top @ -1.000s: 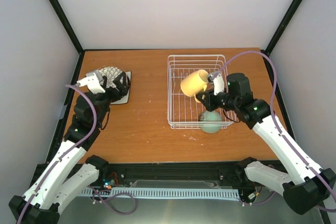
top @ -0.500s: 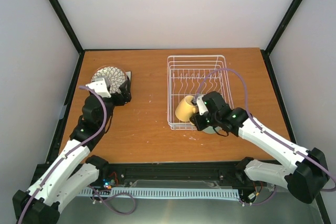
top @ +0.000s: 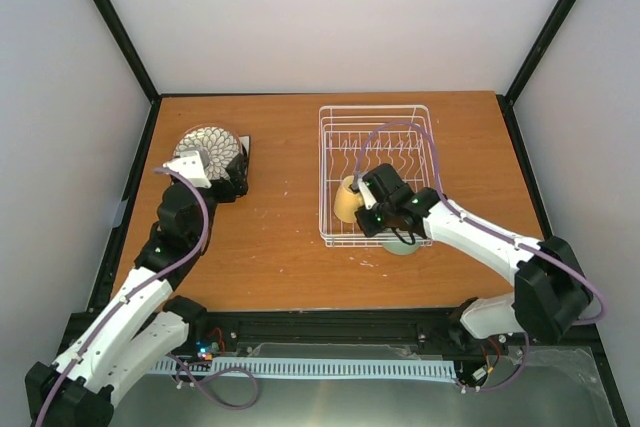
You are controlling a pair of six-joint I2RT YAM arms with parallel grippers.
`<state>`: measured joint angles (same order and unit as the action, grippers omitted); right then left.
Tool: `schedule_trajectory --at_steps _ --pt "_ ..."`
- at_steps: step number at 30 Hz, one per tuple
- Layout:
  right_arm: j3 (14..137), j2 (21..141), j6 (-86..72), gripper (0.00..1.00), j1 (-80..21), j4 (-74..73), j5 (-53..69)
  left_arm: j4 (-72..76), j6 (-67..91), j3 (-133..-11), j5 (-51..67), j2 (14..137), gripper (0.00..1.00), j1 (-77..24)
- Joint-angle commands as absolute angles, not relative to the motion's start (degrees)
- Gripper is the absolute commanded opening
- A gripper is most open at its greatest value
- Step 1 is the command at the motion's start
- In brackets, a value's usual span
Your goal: Load the mixed dishes into the dish rack
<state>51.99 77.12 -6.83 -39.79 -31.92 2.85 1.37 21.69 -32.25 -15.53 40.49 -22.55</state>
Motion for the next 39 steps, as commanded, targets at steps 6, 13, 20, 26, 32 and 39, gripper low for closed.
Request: schedule_trajectory --at_steps 6,13,20,26,32,39 --pt "56.93 84.50 -2.10 0.03 -39.99 -25.31 -2.14 5.01 16.96 -30.68 -18.45 42.05 1.00 -22.06" --pt "55.92 87.42 -2.18 0.03 -39.99 -27.11 -2.34 2.34 17.27 -31.45 -20.28 43.99 1.00 -21.84" --pt "54.69 87.65 -3.67 0.13 -39.99 -28.93 -2.22 -1.25 17.98 -33.39 -22.92 43.54 1.00 -20.54" --pt "55.69 87.70 -4.37 0.39 -39.99 -31.26 -1.79 -2.93 17.31 -34.83 -24.28 43.45 1.00 -19.29" --pt "56.43 84.72 -5.43 0.52 -39.99 -32.96 -2.41 -4.79 17.33 -36.95 -24.06 44.41 1.00 -16.47" --pt "59.39 74.68 -7.53 0.60 -39.99 -37.76 -3.62 -11.38 18.46 -45.59 -4.24 54.24 1.00 -0.02"
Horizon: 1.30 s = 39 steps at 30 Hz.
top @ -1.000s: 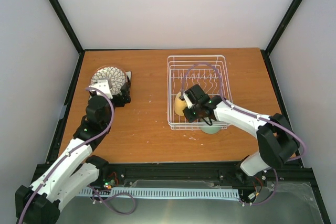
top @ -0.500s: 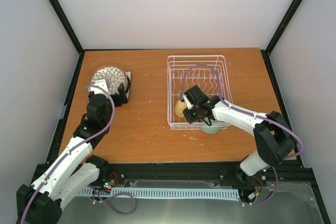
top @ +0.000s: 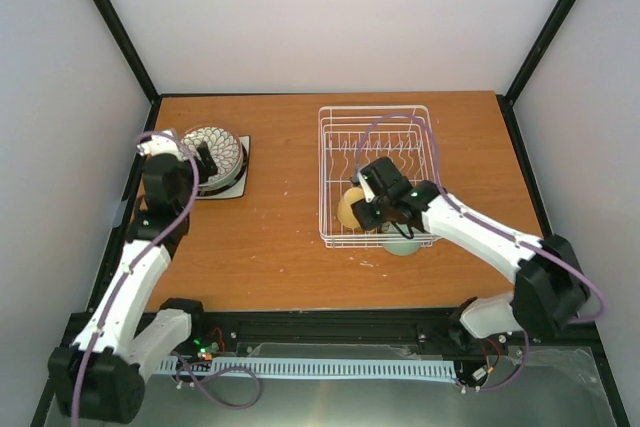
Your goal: Load the mixed dishes into the dish rack
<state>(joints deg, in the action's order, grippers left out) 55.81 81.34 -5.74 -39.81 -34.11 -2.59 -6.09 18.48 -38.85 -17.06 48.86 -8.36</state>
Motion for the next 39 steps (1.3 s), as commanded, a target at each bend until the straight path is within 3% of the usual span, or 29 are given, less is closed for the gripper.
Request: schedule_trajectory --at_steps 1,4,8,15,20,27,35,39 --pt "60.06 72.78 -7.77 0.61 -39.99 -38.56 -4.09 -12.71 17.91 -47.59 -0.30 56.39 0.99 2.82" --pt "62.14 67.34 -8.48 0.65 -39.99 -40.39 -5.45 -16.90 16.14 -53.97 9.93 63.23 0.92 10.88" --pt "65.04 62.78 -8.94 0.70 -39.83 -40.99 -6.31 -21.88 13.56 -62.75 19.85 72.15 0.57 18.29" --pt "65.55 64.10 -9.23 0.70 -39.30 -36.22 -1.29 -35.41 6.41 -78.08 34.64 93.10 0.40 24.54" --pt "64.51 66.53 -9.57 0.69 -39.02 -32.93 3.51 -35.67 5.78 -80.94 37.67 101.48 0.39 24.74" --pt "63.98 67.35 -9.16 0.69 -38.91 -31.42 5.33 -38.05 3.47 -83.58 33.23 106.50 0.41 24.72" --pt "64.02 69.16 -9.80 0.69 -38.87 -30.60 7.11 -35.49 1.48 -82.10 30.17 104.12 0.54 24.77" --pt "64.56 69.52 -10.01 0.68 -38.85 -30.51 7.79 -37.00 0.69 -83.66 27.85 105.93 0.55 24.76"
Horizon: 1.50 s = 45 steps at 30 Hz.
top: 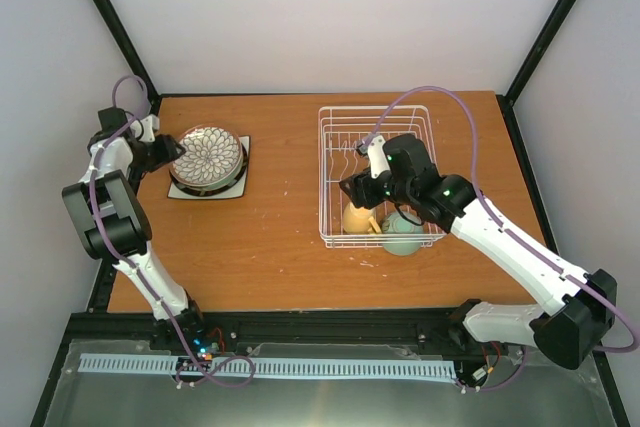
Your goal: Load the mixed dishes into the dish rack
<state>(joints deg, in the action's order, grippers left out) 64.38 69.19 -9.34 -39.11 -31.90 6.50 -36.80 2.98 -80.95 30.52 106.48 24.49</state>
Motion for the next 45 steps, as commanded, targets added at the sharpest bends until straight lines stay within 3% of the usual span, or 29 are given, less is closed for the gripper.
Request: schedule_trajectory --at_steps 1,23,29,36,42,45 --pt "64.84 69.57 -10.02 0.68 -38.85 -30.73 7.85 -37.32 0.50 -84.01 27.45 106.60 0.54 24.79" --pt "66.41 69.11 -9.72 0.68 -38.85 -32.17 7.83 -34.94 0.13 -82.75 25.84 112.51 0.51 24.88" --pt "66.14 68.91 -9.76 0.68 -38.87 -32.21 7.79 -34.55 0.12 -82.31 27.11 113.23 0.31 24.89" --pt "66.18 68.91 -9.57 0.68 -38.89 -32.27 7.79 -34.13 0.09 -81.45 28.12 113.93 0.19 24.88" --pt "65.82 69.06 -9.67 0.68 -38.85 -32.16 7.90 -33.80 -0.02 -80.67 29.70 113.64 0.01 24.89" --pt "65.74 69.08 -9.67 0.68 -38.85 -31.91 8.02 -33.51 0.00 -80.00 30.69 112.70 0.01 24.88"
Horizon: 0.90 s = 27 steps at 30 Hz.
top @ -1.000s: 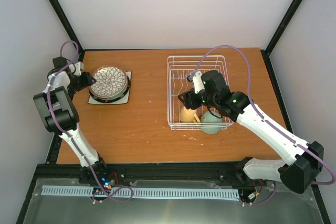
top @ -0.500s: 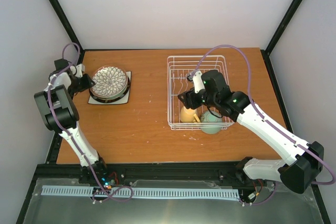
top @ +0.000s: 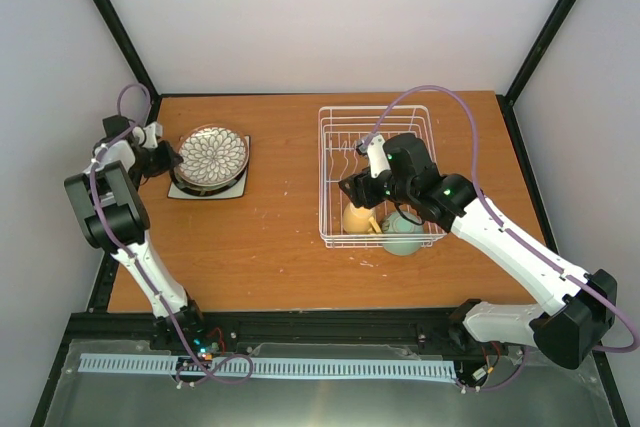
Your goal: Load the mixed dishes into the dish rack
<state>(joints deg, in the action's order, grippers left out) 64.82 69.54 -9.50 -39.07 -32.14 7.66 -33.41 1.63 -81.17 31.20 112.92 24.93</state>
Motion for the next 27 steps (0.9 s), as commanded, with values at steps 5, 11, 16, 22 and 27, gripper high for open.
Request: schedule_trajectory --at_steps 5,11,16,22,27 --pt "65.70 69.42 -9.76 0.67 -38.87 -31.49 8.63 -32.59 0.26 -78.82 31.40 109.20 0.01 24.88" --pt "66.03 70.10 -9.98 0.67 -38.87 -30.44 10.18 -32.98 0.18 -80.03 31.92 105.23 0.01 24.92" --pt "66.18 70.90 -10.37 0.67 -38.85 -29.58 11.65 -33.36 -0.18 -80.60 32.53 103.83 0.01 24.88" --pt "66.01 71.57 -10.59 0.66 -38.85 -28.37 13.32 -32.79 -0.10 -80.13 35.23 102.53 0.01 24.89" --pt "65.47 73.09 -10.46 0.67 -38.89 -25.66 17.79 -31.00 0.60 -79.80 40.21 101.22 0.01 25.51"
